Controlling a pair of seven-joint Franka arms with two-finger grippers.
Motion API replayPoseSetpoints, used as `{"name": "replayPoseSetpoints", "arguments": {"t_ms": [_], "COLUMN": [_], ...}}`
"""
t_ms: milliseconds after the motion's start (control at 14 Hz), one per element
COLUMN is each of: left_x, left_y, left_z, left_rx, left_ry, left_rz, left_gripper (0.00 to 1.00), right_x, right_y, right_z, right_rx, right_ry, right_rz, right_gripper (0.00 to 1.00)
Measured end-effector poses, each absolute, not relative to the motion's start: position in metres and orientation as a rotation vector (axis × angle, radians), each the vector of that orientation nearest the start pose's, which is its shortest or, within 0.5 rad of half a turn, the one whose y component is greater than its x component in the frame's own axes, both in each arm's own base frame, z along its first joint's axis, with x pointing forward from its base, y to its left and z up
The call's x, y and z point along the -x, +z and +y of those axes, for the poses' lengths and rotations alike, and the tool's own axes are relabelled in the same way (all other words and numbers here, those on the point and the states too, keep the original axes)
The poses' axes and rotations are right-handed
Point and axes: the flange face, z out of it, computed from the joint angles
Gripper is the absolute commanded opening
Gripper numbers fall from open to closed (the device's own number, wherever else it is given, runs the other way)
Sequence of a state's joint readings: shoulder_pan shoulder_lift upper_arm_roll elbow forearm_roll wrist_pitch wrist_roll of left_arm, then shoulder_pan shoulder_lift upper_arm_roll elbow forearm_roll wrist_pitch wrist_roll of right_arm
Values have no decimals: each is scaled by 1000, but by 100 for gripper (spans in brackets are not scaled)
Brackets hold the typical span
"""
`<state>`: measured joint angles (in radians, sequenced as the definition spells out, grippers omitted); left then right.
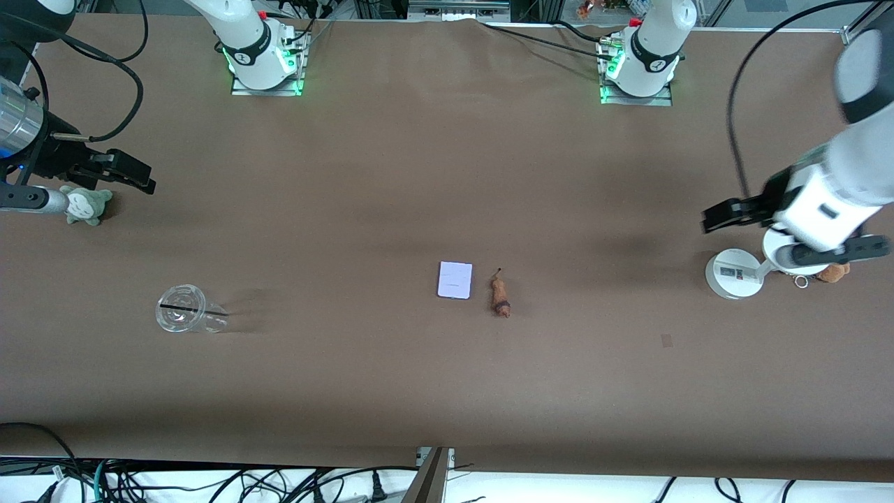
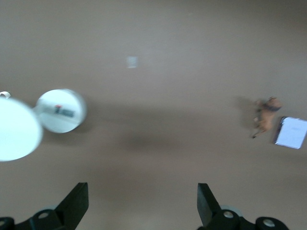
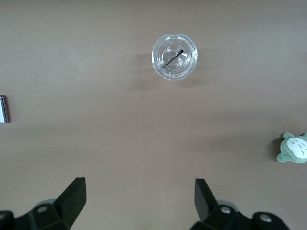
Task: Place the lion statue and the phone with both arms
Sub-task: 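Reach the left gripper toward the brown lion statue, then lower and close the left gripper on the lion statue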
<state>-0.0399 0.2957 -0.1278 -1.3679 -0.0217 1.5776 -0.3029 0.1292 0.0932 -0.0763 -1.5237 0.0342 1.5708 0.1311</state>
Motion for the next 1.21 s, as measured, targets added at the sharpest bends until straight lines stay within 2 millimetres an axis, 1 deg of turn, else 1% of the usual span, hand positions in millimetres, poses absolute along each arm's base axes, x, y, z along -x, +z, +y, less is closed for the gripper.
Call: {"name": "replayPoseSetpoints", "arguments": {"t_ms": [143,214,357,429,571,714,857,929,1000,1071,1214], "left_x": [-643,-645,-644,-643,-644,-644,-643,-642,-641,-641,-643], "left_y": [517,503,483,477,458,421,377,354,336,322,305], "left_z": [-157,-185,-228,-243,-270,-300,-331,-342,-350,-356,-364], "left_rx": [3179,3182,3190,3199,3209,3211,3217,3215,3215,3218,3218], "left_ry": [112,102,83,61,43,53,56,70,74,60,6], "left_rz": [-234,-252,-254,-246,-232,-259,-268,-261,-251,-237,-209], "left_gripper": [100,100,100,100,100,100,100,100,100,100,100], "right_x": [-581,-581,-581,-581,-581,-581,-581,-581,-581,-581,-585], "right_y": [594,594,594,594,594,594,594,594,594,594,592], "right_z": [36,36,36,36,36,35,35,35,35,36,36], "right_rx": [3115,3115,3115,3115,3115,3115,3115,3115,3113,3102,3059], "right_ry": [75,75,75,75,76,76,76,76,76,72,59], "right_rz": [124,125,125,125,125,126,126,126,127,127,143], "right_gripper": [100,100,100,100,100,100,100,100,100,100,100]}}
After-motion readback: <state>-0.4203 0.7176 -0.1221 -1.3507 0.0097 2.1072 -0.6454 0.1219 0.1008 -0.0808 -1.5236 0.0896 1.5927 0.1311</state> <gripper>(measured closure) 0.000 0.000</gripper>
